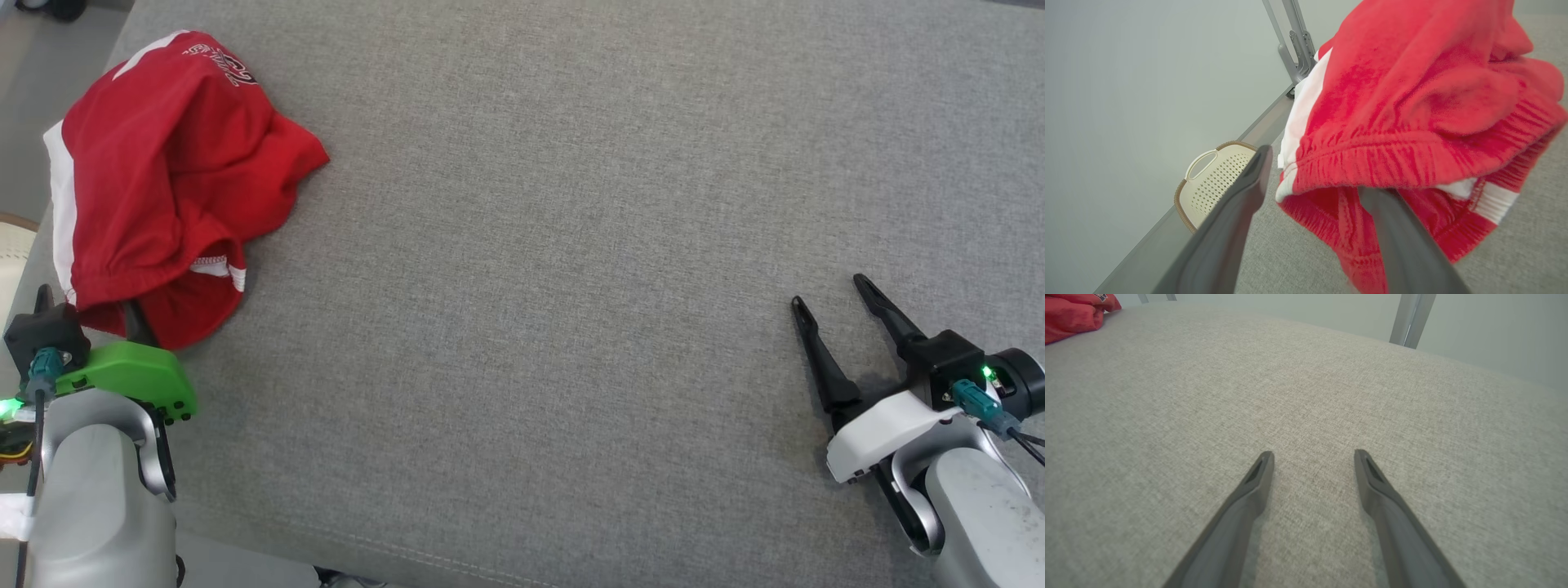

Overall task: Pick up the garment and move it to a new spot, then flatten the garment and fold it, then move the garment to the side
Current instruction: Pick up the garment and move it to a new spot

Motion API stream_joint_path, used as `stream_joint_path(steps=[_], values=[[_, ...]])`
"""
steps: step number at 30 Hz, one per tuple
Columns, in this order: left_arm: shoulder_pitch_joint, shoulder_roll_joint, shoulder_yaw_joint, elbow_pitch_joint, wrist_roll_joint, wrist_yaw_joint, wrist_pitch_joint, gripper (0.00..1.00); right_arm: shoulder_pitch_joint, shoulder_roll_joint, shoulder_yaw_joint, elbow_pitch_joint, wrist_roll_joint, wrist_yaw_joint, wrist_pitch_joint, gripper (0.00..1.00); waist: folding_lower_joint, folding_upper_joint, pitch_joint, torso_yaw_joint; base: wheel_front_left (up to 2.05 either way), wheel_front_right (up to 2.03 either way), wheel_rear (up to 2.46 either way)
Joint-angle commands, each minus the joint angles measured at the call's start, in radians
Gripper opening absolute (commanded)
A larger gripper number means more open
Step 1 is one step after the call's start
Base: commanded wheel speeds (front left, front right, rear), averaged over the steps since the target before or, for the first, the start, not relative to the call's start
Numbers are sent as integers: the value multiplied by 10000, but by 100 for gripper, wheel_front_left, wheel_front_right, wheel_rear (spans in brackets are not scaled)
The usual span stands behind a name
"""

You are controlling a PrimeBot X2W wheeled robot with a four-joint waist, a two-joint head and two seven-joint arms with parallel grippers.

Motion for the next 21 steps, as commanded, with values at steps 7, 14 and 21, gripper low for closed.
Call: stream_joint_path(steps=[7,14,21], values=[[-57,355,-152,-756,365,49,4,0,-166,171,140,99,261,1,-29,100,0,0,-4,-264,0,0,0],[-141,323,-1420,-3505,1002,-570,2,0,42,851,-45,227,457,1,-29,100,0,0,-700,-558,0,0,0],[-621,-340,-3263,-4613,1308,-1301,2,0,132,1456,-57,408,616,1,-29,100,0,0,-1266,-1327,0,0,0]])
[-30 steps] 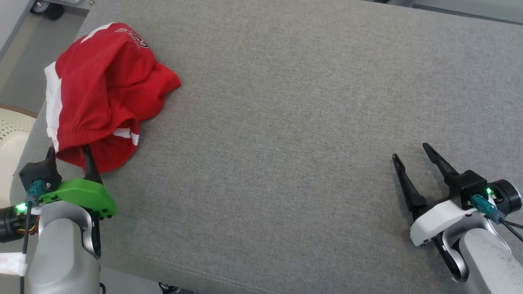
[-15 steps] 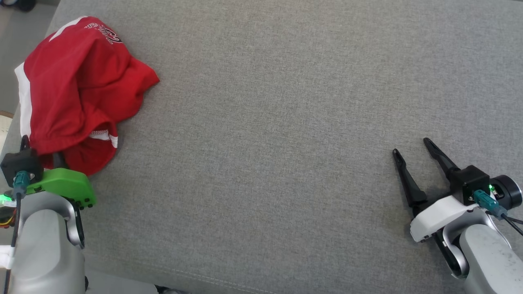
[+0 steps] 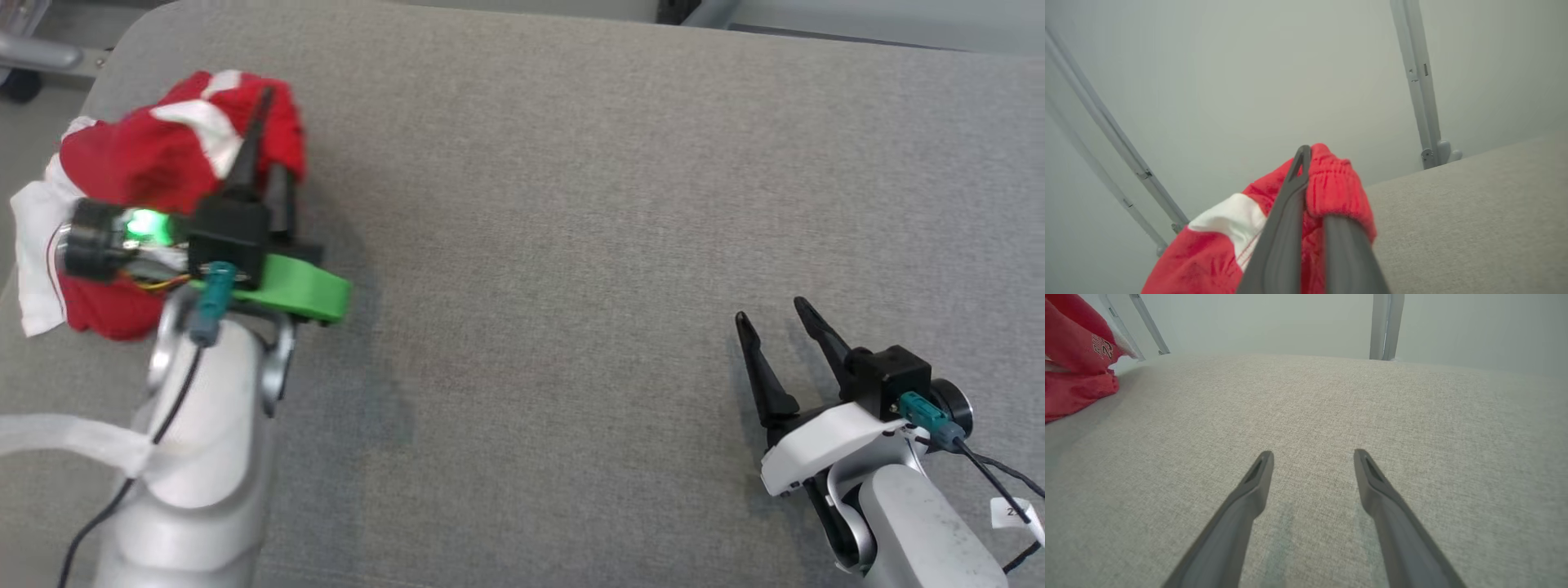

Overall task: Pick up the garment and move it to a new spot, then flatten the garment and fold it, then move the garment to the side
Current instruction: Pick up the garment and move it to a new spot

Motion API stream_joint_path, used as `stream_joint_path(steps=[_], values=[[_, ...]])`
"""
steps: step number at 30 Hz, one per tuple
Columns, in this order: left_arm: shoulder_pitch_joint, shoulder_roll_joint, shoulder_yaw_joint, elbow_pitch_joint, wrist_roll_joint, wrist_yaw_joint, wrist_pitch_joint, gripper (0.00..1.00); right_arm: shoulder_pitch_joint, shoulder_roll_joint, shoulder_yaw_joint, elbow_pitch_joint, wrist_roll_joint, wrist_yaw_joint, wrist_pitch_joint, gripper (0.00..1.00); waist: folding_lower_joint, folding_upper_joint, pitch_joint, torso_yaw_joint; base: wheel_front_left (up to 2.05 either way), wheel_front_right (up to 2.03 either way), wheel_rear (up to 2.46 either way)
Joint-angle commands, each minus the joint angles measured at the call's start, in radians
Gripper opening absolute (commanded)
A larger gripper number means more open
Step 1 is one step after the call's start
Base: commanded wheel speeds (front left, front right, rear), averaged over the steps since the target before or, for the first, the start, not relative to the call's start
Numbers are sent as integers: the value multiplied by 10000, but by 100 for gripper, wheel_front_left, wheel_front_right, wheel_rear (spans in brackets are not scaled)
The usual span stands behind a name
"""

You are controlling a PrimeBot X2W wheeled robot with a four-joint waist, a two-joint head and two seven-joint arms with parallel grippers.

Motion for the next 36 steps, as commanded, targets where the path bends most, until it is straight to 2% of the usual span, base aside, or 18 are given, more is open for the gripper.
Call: stream_joint_path(steps=[1,6,10,14,16,23,25,30,33,34,35,36], values=[[-218,-156,-352,-39,133,-123,-3,0,45,90,45,40,50,1,-29,100,0,0,-413,-768,0,0,0],[-1123,-656,-1739,155,74,-387,-3,0,-295,404,125,3,131,1,-29,100,0,0,-384,-2265,0,0,0],[-2291,-836,-2783,-338,-92,-417,-5,0,-421,544,-19,-68,141,-1,-29,100,0,0,-177,-3406,0,0,0],[-3073,-848,-4021,-910,22,-484,1,0,-299,661,-411,-166,129,-1,-29,100,0,0,38,-4006,0,0,0],[-3152,-738,-4624,-945,209,-558,1,0,-196,714,-655,-217,108,-1,-29,100,0,0,117,-4078,0,0,0],[-1853,1130,-6278,742,624,-672,1,0,65,827,-955,-330,-16,1,-29,100,0,0,74,-3603,0,0,0],[-1540,1652,-6171,1225,379,-383,1,0,93,810,-916,-335,-50,1,-29,100,0,0,-41,-3425,0,0,0],[-975,2521,-5618,1580,-182,382,-2,0,247,732,-887,-305,-75,-1,-29,100,0,0,-449,-3030,0,0,0],[-588,2741,-5254,1626,-675,673,-2,0,255,754,-839,-240,-37,1,-29,100,0,0,-690,-2959,0,0,0],[-361,2684,-5171,1616,-859,699,-2,25,286,776,-806,-210,-13,1,-29,100,0,0,-762,-2954,0,0,0],[-78,2593,-5095,1633,-1093,726,-2,65,329,795,-787,-171,10,-1,-29,100,0,0,-828,-2946,0,0,0],[257,2498,-5020,1780,-1304,734,0,100,383,810,-770,-125,14,-1,-29,100,0,0,-914,-2938,0,0,0]])
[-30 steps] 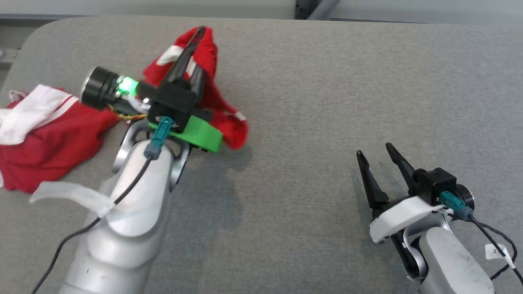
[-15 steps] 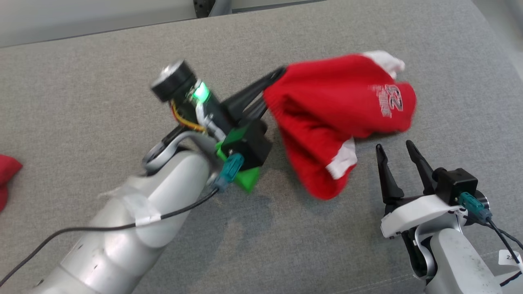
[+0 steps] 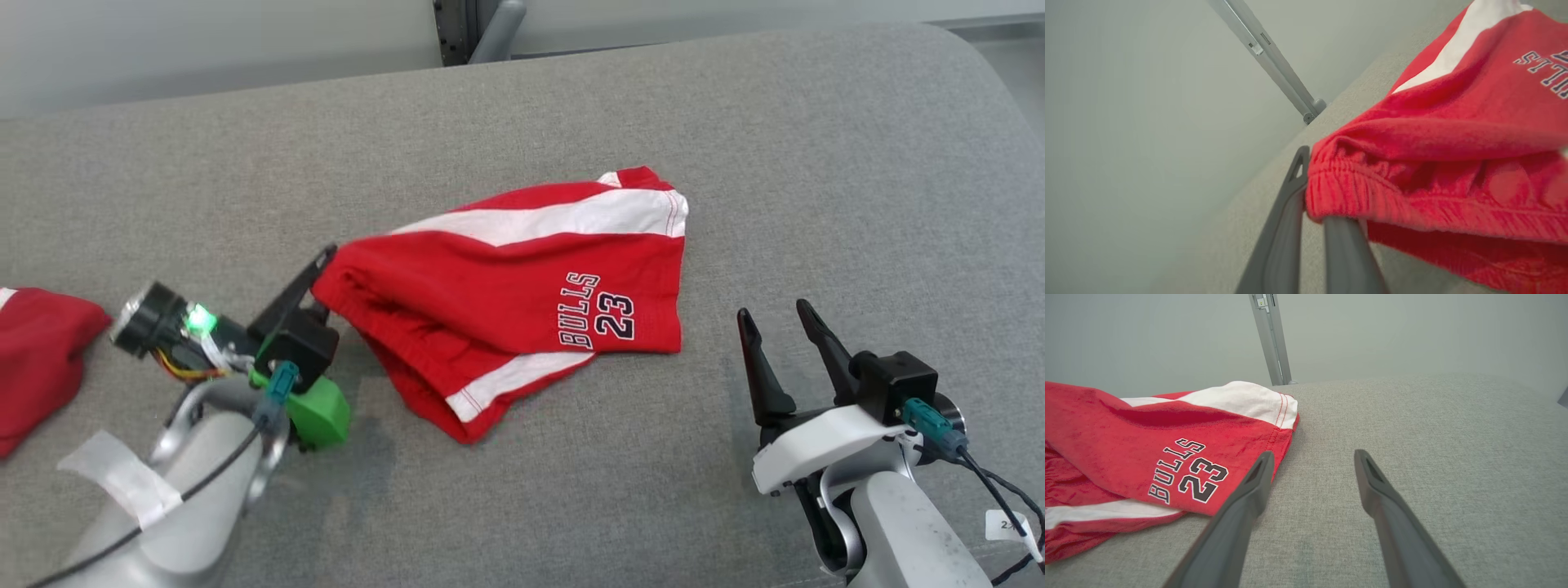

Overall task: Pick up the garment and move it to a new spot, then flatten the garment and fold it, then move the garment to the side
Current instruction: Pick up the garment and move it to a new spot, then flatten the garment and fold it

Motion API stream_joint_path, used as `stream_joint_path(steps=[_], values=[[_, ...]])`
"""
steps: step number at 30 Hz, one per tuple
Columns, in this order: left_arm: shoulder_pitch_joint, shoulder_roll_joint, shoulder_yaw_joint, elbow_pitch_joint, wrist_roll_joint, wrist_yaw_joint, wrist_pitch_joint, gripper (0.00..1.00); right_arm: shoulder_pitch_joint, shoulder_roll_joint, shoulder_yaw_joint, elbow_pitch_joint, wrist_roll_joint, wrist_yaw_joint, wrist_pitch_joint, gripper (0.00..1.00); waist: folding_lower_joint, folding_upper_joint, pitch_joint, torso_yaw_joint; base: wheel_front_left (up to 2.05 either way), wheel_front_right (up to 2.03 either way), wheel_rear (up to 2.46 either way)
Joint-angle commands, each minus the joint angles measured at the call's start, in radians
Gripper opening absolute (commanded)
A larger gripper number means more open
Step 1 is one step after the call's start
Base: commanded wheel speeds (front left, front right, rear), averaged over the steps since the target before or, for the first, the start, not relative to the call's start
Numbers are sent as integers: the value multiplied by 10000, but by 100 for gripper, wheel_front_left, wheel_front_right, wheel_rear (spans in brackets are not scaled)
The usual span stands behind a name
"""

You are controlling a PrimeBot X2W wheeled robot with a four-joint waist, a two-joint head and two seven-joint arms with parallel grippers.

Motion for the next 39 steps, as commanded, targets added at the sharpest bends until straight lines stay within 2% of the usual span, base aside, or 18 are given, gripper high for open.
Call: stream_joint_path(steps=[1,5,11,16,19,26,31,39], values=[[393,-115,-4,106,-150,59,2,100,177,-14,-1,51,39,-1,-29,100,0,0,-303,160,0,0,0],[1621,-754,811,403,-1134,427,2,100,281,60,129,218,116,1,-29,100,0,0,-721,148,0,0,0],[4033,-1840,2331,-361,-1879,869,2,100,691,99,165,344,169,-1,-29,100,0,0,-1584,118,0,0,0],[5401,-2663,3438,-1276,-1851,723,3,100,1025,128,42,262,142,-1,-29,100,0,0,-1824,233,0,0,0],[5776,-2967,3832,-1578,-1588,456,3,100,1109,95,32,263,174,-1,-29,100,0,0,-1774,300,0,0,0],[5281,-3368,4229,-1703,-1276,-308,2,100,810,-3,190,274,216,-1,-29,100,0,0,-1090,410,0,0,0],[4623,-3473,3883,-1398,-1368,-917,2,100,339,-151,376,516,297,-1,-29,100,0,0,-394,550,0,0,0],[4060,-3479,3073,-1624,-1884,-754,4,100,-825,-334,1237,1898,888,1,-29,100,0,0,319,948,0,0,0]])
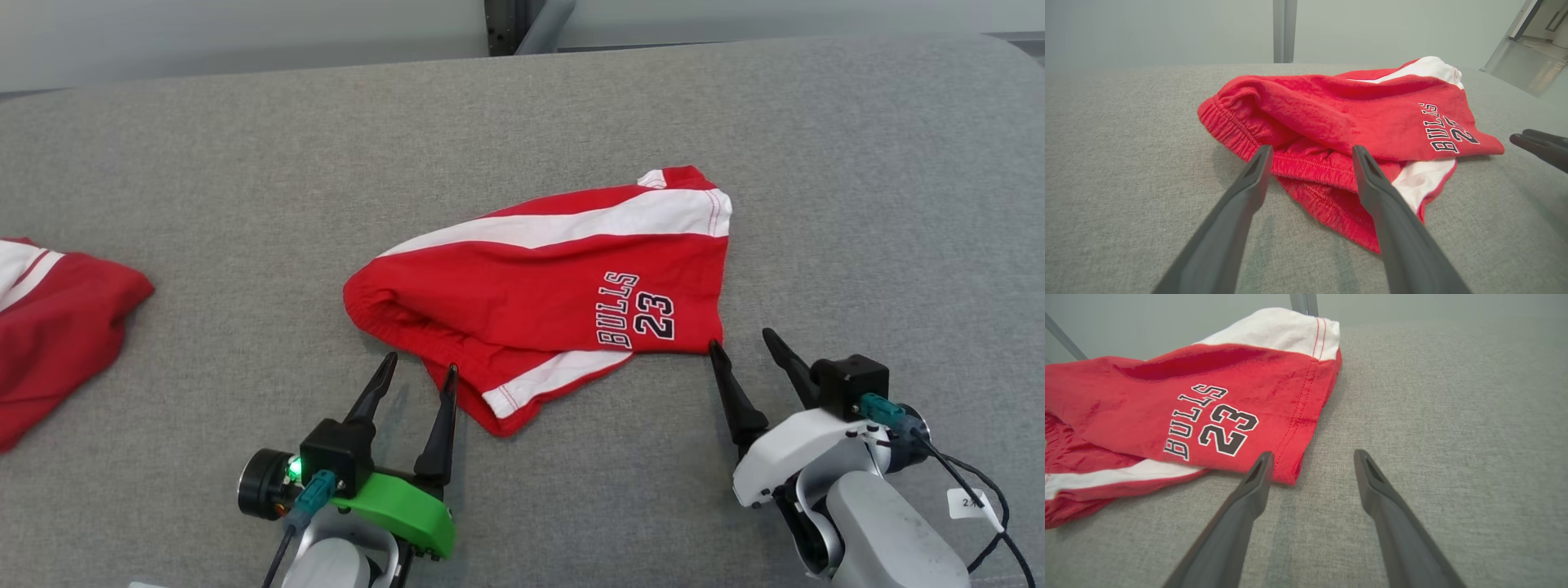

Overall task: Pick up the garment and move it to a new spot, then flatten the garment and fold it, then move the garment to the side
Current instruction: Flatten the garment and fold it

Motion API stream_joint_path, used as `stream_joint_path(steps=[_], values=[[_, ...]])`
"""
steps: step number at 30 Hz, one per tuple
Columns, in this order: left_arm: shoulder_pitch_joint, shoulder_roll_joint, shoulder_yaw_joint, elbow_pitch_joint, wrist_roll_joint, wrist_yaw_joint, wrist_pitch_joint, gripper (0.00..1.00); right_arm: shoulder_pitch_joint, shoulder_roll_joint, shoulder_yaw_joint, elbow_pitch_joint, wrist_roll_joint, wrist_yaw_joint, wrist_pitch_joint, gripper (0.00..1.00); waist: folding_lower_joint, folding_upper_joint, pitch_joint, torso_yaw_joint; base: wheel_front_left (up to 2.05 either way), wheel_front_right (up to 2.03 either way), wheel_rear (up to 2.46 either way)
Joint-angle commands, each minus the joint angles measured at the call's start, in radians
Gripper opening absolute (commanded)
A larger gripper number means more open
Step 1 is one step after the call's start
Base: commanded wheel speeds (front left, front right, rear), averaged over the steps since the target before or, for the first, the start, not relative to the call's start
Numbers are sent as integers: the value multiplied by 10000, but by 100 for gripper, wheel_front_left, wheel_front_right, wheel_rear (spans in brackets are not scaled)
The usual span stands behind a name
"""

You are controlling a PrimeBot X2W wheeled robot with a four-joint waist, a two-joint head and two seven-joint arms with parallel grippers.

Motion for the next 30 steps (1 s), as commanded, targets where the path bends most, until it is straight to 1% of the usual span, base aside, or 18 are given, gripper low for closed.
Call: stream_joint_path(steps=[1,3,4,5,6,7,8,9,12,15,17,19,20,22,24,25,28,30], values=[[-165,37,-62,-45,-4,83,6,100,-368,-59,270,407,260,1,-29,100,0,0,382,417,0,0,0],[-166,36,-111,-47,24,111,6,100,-757,-104,600,1068,623,-1,-29,100,0,0,446,668,0,0,0],[-153,36,-116,-47,49,119,6,100,-851,-138,697,1162,712,-1,-29,99,0,0,460,744,0,0,0],[-130,35,-101,-59,53,122,7,100,-887,-164,755,1183,802,-1,-29,69,0,0,468,803,0,0,0],[-130,35,-101,-59,53,122,7,100,-887,-164,755,1183,802,-1,-29,69,0,0,468,803,0,0,0],[-106,35,-100,-88,74,130,7,100,-883,-191,782,1114,824,-1,-29,39,0,0,470,855,0,0,0],[-65,35,-74,-120,63,154,6,100,-861,-228,801,1045,821,-1,-29,16,0,0,468,887,0,0,0],[-20,35,-76,-138,66,165,7,100,-830,-258,787,945,830,-1,-29,0,0,0,467,909,0,0,0],[86,34,-69,-92,56,185,6,100,-606,-335,792,999,926,-1,-29,0,0,0,455,947,0,0,0],[99,34,-111,-89,19,206,6,100,-732,-416,721,857,958,-1,-29,0,0,0,476,931,0,0,0],[63,34,-169,-147,-20,234,6,100,-855,-425,566,316,985,1,-29,0,0,0,514,937,0,0,0],[-73,34,-242,-250,-58,252,6,100,-1089,-518,362,-546,937,1,-31,0,0,0,622,991,0,0,0],[-250,34,-356,-360,-75,256,6,100,-1563,-766,305,-1293,749,-1,-29,0,0,0,793,1114,0,0,0],[-423,34,-540,-464,-157,253,6,100,-2328,-1147,358,-1567,581,-1,-29,0,0,0,982,1355,0,0,0],[-653,33,-810,-548,-282,244,8,100,-3435,-1622,651,-1351,330,1,-29,0,0,0,1196,1710,0,0,0],[-753,33,-959,-578,-345,242,6,100,-3970,-1870,874,-1056,182,-1,-29,0,0,0,1296,1920,0,0,0],[-1003,33,-1423,-688,-598,303,6,100,-5630,-2476,1487,158,-132,-1,-29,0,0,0,1575,2591,0,0,0],[-1138,32,-1729,-798,-716,350,6,100,-6645,-2656,1558,1081,-243,-6,-29,0,0,0,1733,3010,0,0,0]])
